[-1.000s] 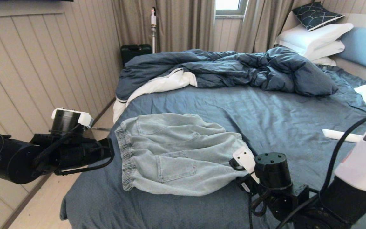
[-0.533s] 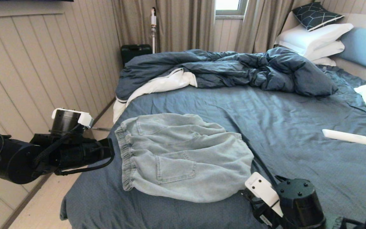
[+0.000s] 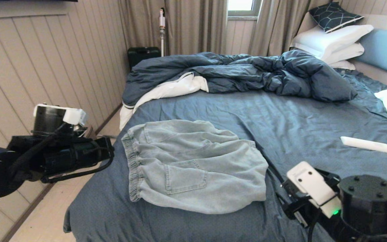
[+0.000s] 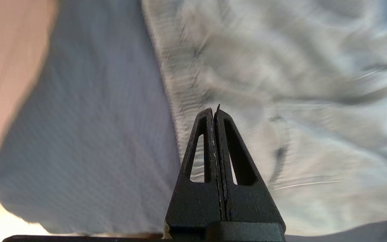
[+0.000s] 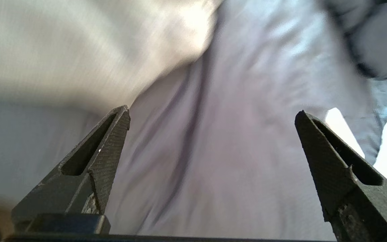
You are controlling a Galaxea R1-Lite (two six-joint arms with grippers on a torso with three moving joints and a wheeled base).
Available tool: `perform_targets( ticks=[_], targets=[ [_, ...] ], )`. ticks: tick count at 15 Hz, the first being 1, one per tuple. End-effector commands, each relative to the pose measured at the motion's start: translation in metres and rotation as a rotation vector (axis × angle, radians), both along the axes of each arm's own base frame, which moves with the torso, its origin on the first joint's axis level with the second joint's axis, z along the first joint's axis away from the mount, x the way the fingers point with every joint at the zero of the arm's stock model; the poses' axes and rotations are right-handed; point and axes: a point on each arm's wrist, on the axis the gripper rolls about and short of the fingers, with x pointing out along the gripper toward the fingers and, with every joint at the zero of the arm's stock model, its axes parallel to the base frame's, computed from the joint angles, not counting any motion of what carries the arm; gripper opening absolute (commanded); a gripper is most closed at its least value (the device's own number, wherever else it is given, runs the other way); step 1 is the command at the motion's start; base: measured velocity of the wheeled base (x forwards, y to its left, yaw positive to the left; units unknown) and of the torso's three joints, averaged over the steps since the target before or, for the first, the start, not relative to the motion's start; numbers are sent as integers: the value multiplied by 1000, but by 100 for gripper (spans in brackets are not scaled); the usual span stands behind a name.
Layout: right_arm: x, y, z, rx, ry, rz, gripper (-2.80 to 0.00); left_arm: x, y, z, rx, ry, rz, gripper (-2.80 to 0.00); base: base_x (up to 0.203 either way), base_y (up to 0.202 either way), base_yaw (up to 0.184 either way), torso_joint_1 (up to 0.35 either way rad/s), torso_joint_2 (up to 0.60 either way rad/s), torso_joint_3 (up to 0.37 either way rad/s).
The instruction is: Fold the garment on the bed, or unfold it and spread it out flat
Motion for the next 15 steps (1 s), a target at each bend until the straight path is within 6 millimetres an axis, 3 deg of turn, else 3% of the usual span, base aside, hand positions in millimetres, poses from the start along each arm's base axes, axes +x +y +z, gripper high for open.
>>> perform_targets(
  ticks=[1, 4, 7, 10, 13, 15],
  targets=[
    [3, -15, 46, 100, -125, -52, -280, -33, 12, 45, -14, -157, 1, -280, 0, 0, 0, 0, 0, 0],
    [20, -28, 95, 305, -195, -124, -280, -80, 38, 95, 54, -282, 29, -280, 0, 0, 0, 0, 0, 0],
    [7, -40, 118, 559, -112, -229, -280, -136, 70, 133, 148, -354, 141, -280, 0, 0, 0, 0, 0, 0],
    [-28, -54, 120, 656, 63, -356, -280, -197, 78, 139, 212, -352, 182, -280, 0, 0, 0, 0, 0, 0],
    [-72, -71, 120, 759, 89, -418, -280, -256, 76, 130, 214, -312, 143, -280, 0, 0, 0, 0, 0, 0],
    [-98, -82, 108, 776, 77, -428, -280, -287, 75, 119, 208, -303, 128, -280, 0, 0, 0, 0, 0, 0]
  ],
)
